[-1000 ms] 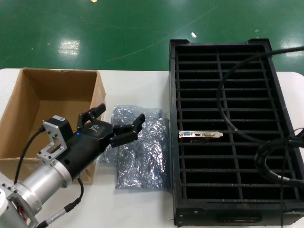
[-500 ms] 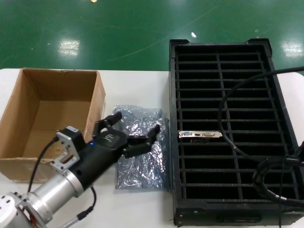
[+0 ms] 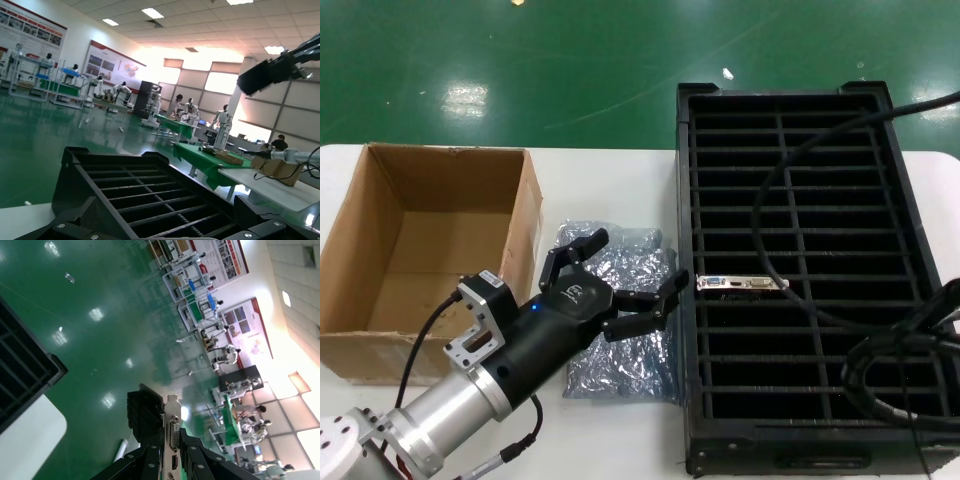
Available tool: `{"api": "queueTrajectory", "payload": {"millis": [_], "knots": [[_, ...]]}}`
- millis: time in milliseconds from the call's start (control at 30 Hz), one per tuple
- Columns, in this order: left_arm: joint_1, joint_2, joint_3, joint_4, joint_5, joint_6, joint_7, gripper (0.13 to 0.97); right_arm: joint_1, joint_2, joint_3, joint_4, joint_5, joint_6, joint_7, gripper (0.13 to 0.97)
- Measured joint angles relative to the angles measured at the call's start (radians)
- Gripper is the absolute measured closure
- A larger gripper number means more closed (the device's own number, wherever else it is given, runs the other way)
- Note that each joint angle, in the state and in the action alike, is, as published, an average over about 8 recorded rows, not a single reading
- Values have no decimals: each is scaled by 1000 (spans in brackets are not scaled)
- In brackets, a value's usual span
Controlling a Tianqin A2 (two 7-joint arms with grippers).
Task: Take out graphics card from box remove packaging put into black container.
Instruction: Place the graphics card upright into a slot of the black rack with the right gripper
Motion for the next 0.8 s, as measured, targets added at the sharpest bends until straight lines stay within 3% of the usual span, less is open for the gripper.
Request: {"api": "queueTrajectory", "payload": {"millis": [433, 800], "knots": [[-38, 18, -23, 114, -39, 99, 77, 132, -63, 0, -55, -13, 0, 0, 98, 908], [-97, 40, -43, 259, -68, 209, 160, 132, -43, 0, -69, -24, 0, 0, 60, 908]]}}
